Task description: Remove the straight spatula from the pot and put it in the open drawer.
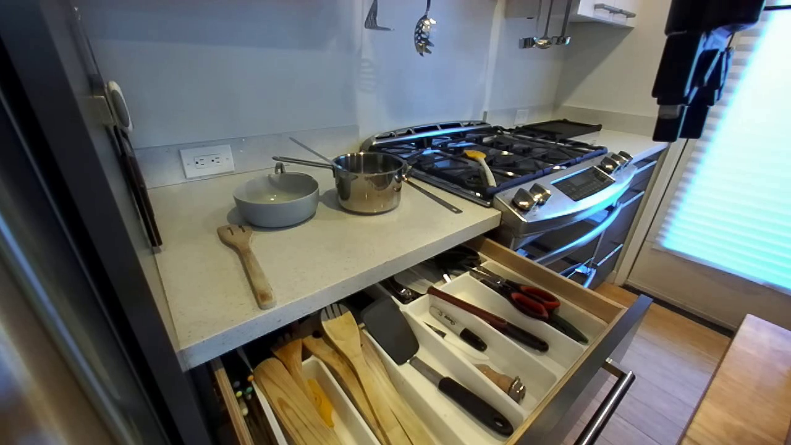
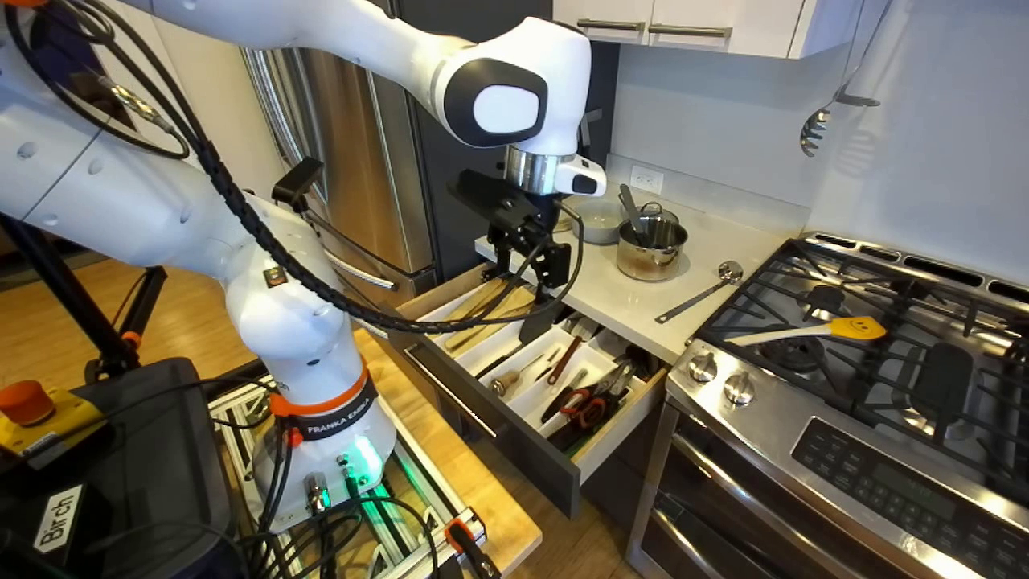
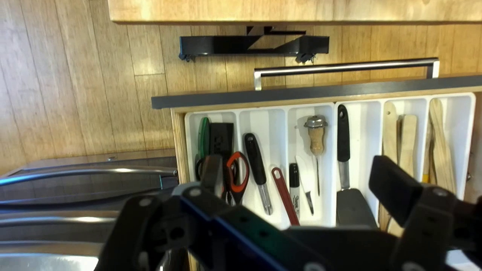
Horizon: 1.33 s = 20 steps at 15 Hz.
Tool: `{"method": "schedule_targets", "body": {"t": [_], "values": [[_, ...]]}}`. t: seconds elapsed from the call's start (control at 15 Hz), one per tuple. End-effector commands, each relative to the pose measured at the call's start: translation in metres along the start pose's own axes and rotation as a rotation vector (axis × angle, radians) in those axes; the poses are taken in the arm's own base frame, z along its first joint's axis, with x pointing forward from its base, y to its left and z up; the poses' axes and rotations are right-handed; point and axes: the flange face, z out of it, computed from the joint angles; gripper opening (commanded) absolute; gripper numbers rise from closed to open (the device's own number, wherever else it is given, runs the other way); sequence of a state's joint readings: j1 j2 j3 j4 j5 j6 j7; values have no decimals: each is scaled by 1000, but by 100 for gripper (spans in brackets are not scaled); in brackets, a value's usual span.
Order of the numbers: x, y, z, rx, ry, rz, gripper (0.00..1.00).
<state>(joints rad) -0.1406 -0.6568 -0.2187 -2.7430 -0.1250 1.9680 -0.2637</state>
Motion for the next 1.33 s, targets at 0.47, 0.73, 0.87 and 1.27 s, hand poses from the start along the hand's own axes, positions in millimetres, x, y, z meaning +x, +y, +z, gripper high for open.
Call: {"method": "schedule_targets", "body": {"t": [0.47, 0.73, 0.87, 1.27], "values": [[169, -18, -11, -6, 137, -82, 100], [178, -21, -20, -3, 159, -88, 100], [188, -20, -17, -3, 150, -89, 100], [188, -19, -16, -2, 144, -92, 100]]}}
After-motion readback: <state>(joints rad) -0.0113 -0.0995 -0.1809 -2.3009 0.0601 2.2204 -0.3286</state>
